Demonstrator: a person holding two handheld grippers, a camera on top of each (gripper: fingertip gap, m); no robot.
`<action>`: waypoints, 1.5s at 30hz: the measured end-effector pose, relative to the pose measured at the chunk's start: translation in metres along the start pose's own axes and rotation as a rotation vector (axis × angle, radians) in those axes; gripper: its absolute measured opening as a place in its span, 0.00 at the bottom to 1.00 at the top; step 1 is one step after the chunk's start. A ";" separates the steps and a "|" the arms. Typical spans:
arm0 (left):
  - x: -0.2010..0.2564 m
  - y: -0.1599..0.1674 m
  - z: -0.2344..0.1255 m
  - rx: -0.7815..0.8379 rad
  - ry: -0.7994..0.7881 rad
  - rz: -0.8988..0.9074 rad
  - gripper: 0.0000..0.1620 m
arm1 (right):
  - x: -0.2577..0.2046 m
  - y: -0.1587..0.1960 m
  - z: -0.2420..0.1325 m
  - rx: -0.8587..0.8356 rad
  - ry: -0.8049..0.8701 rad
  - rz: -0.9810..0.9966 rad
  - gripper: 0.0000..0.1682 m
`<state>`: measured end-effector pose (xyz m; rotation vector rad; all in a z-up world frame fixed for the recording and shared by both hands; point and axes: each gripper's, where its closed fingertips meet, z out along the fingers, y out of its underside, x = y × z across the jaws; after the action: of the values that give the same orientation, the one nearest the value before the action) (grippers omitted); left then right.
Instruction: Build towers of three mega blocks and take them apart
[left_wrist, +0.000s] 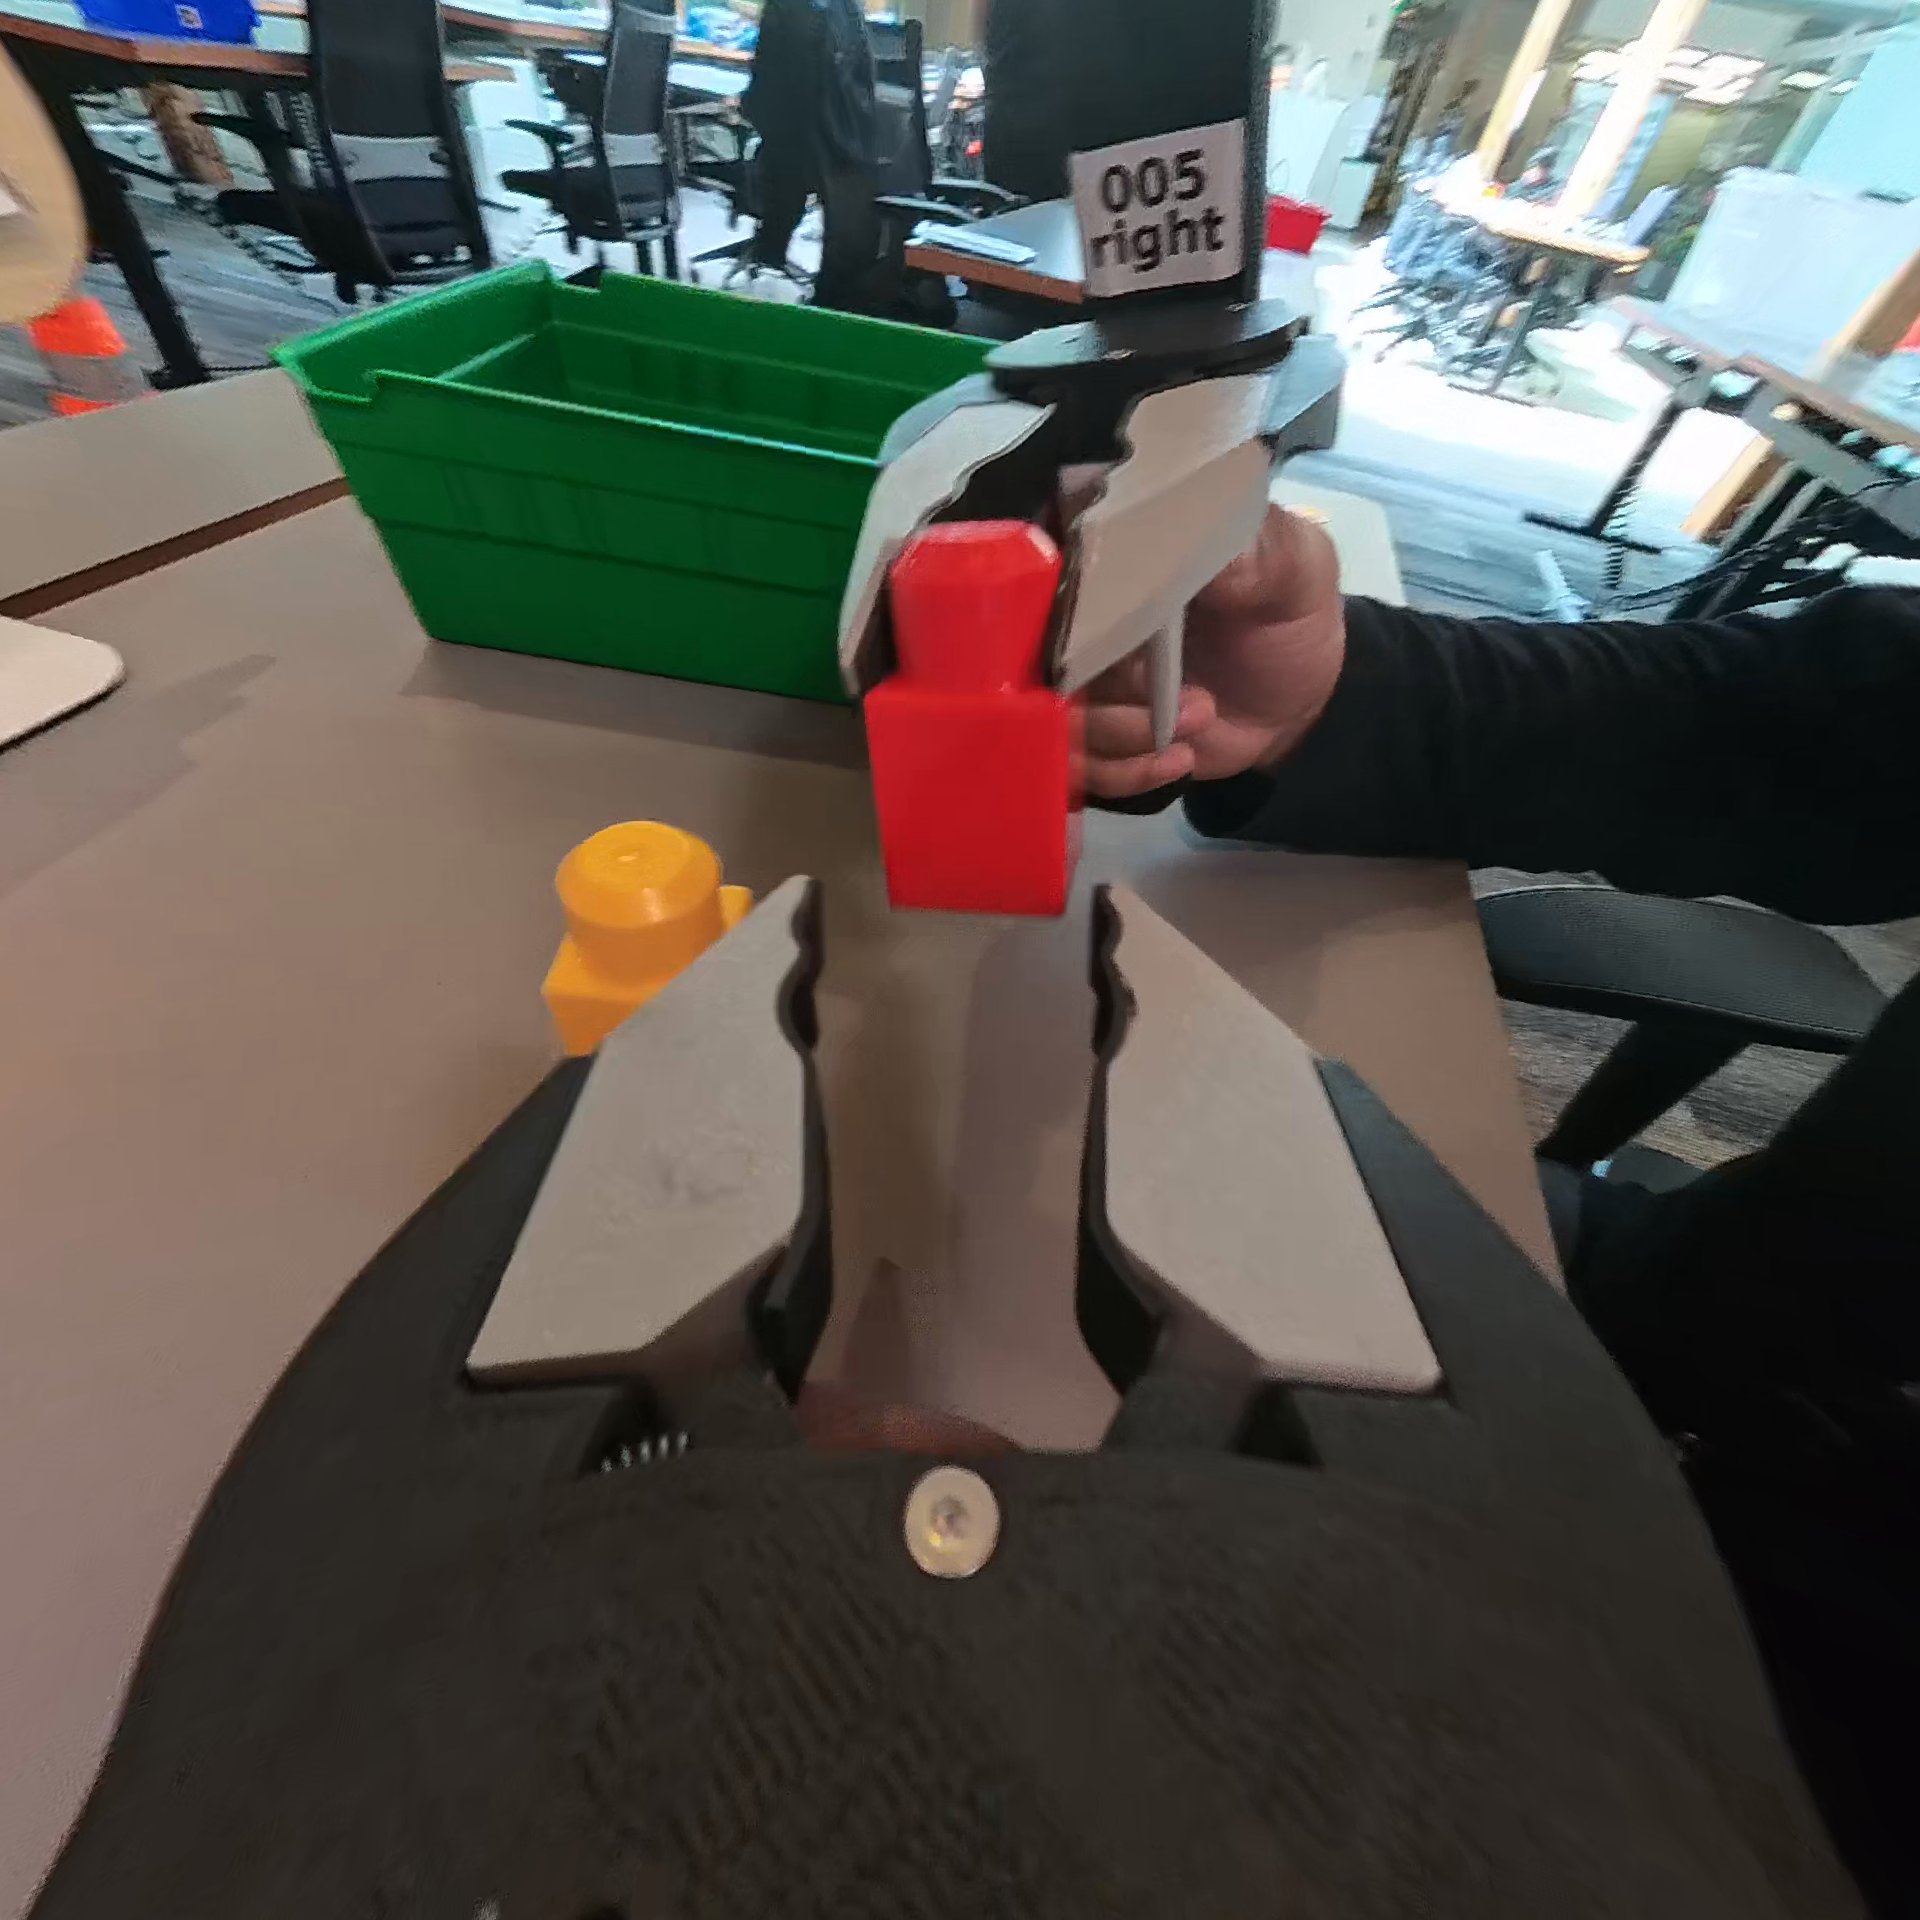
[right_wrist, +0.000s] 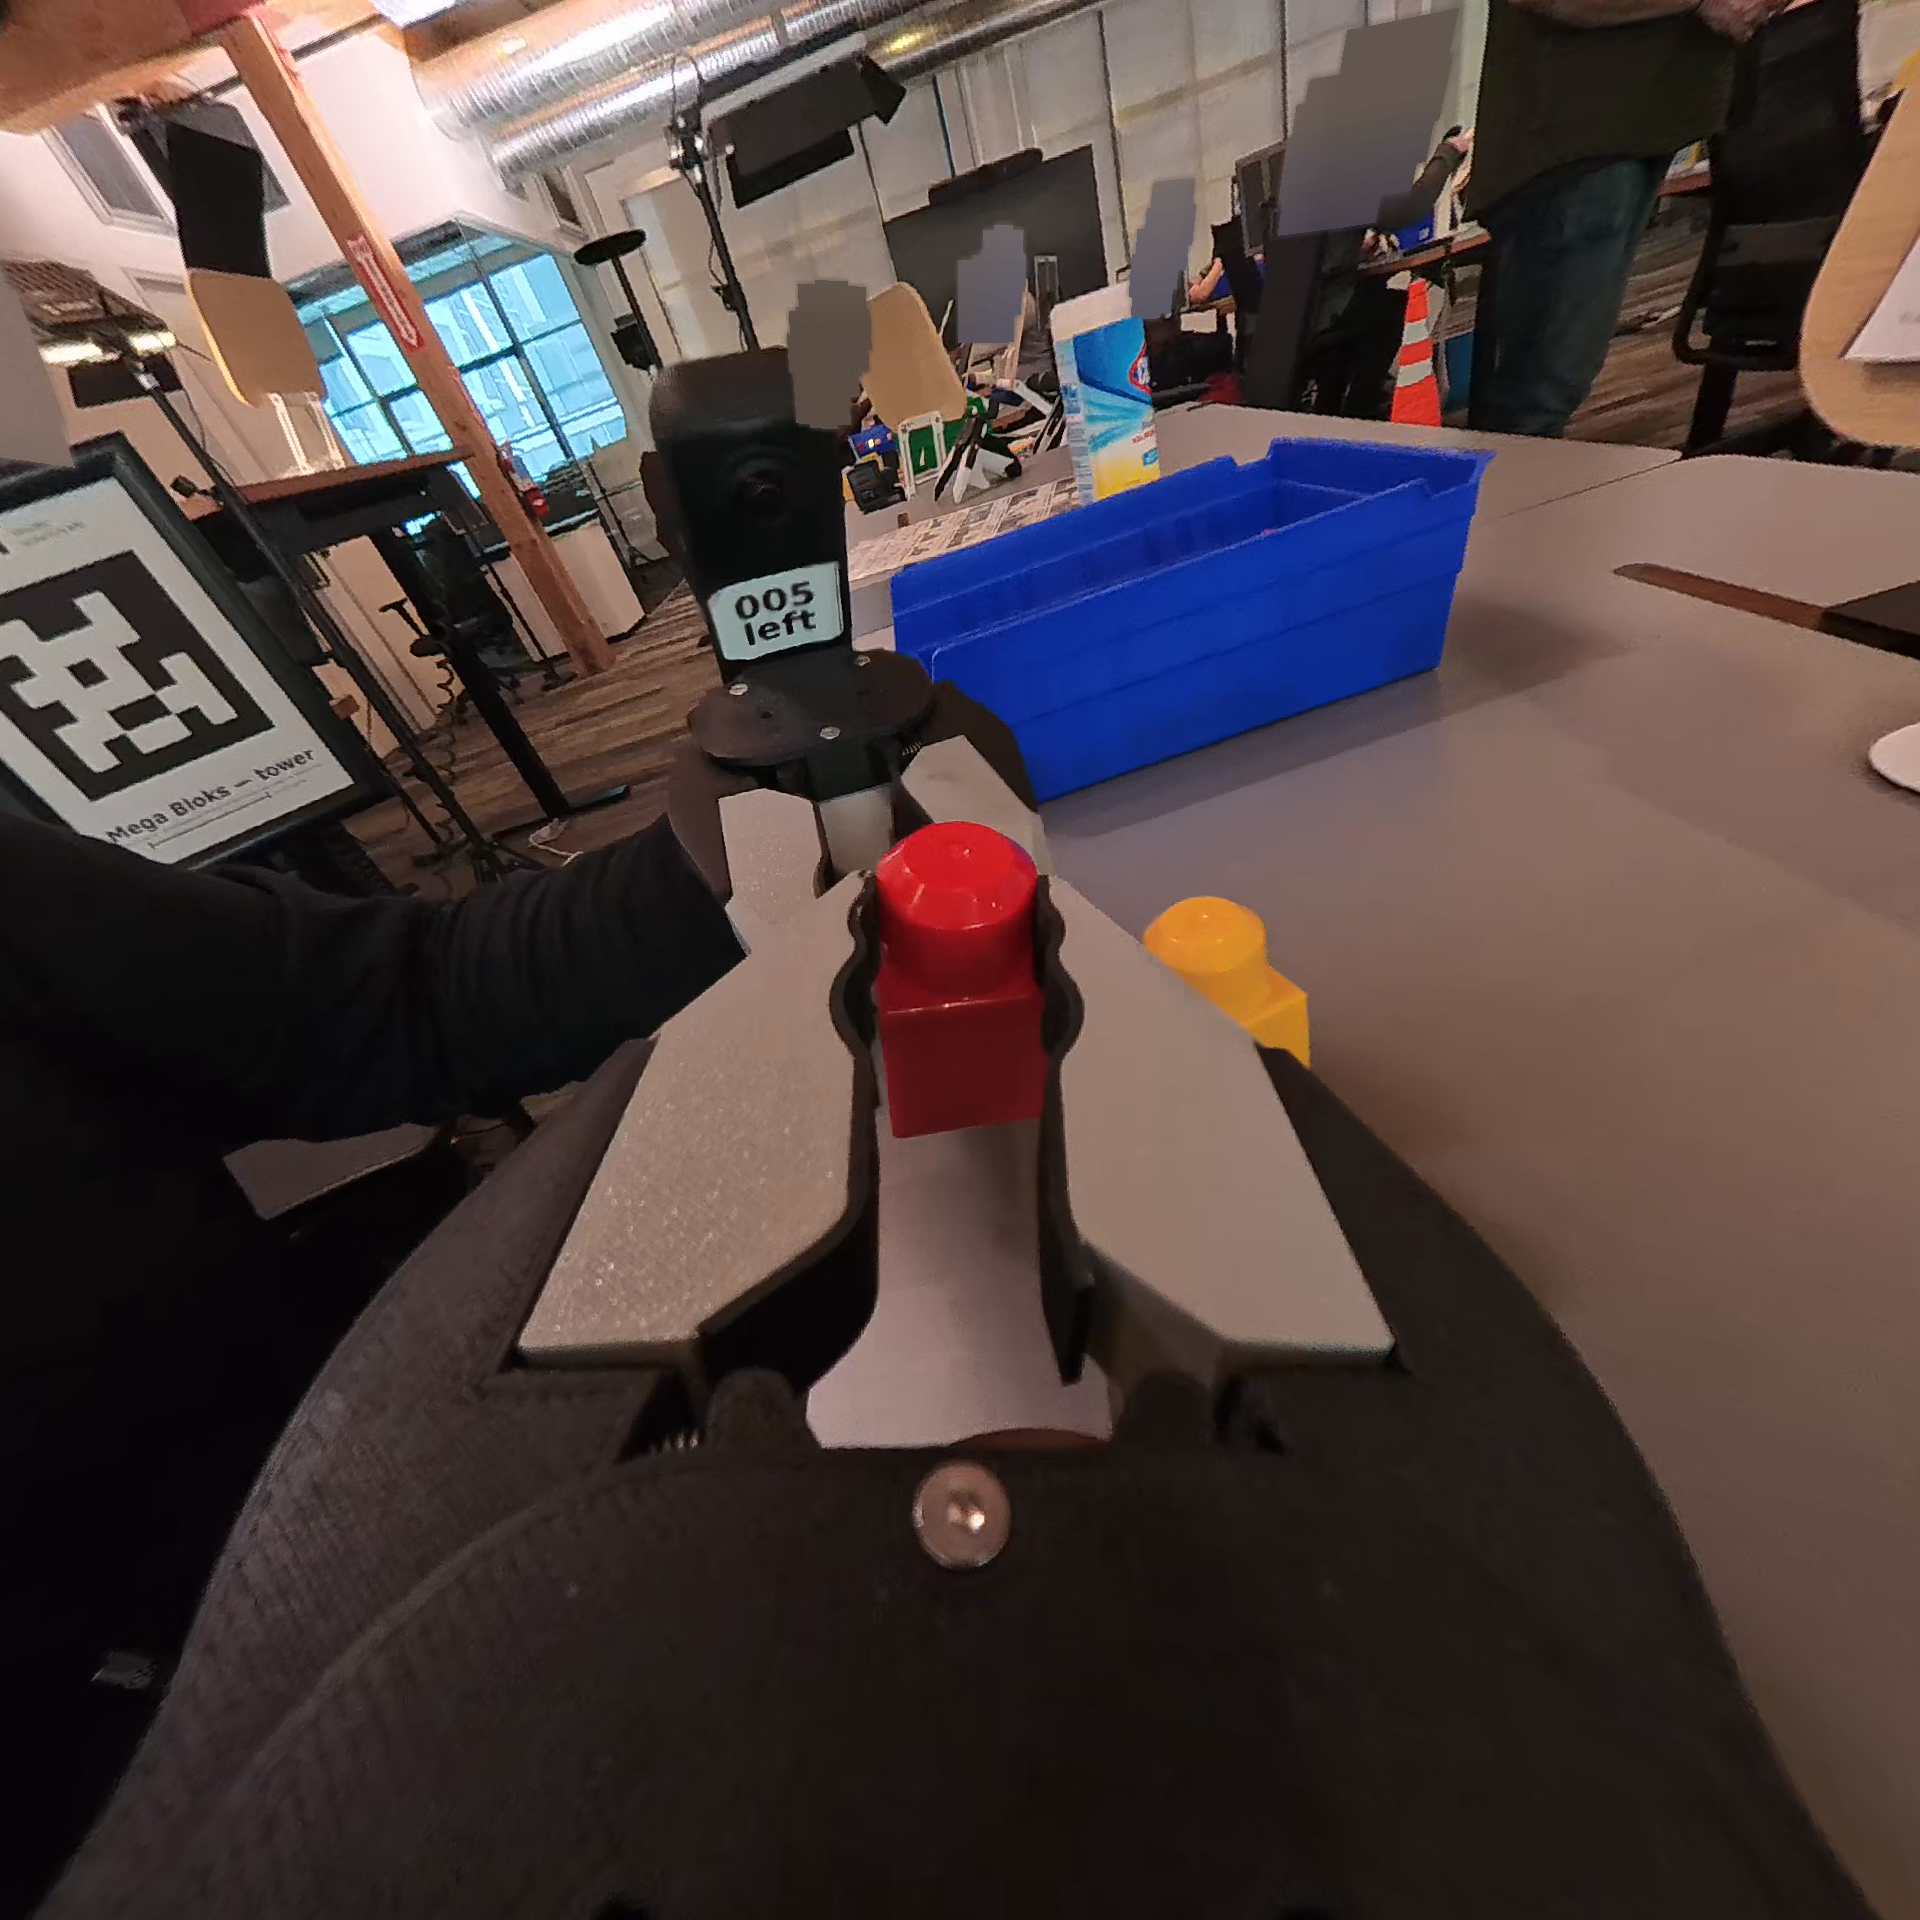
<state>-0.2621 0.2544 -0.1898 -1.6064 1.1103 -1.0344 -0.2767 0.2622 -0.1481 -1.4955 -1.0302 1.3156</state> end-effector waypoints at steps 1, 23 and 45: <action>-0.005 0.000 -0.003 -0.007 -0.028 0.006 0.36 | 0.002 -0.003 -0.003 0.018 0.009 -0.001 0.15; -0.076 0.061 0.017 -0.361 -0.257 0.068 0.41 | 0.016 -0.021 -0.023 0.095 0.084 -0.019 0.16; -0.069 0.059 0.026 -0.394 -0.168 0.200 0.23 | 0.018 -0.015 -0.019 0.071 0.069 0.000 0.16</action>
<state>-0.2667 0.3144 -0.2621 -1.8042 1.3854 -0.5607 -0.2566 0.2819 -0.1371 -1.4777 -0.9298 1.2786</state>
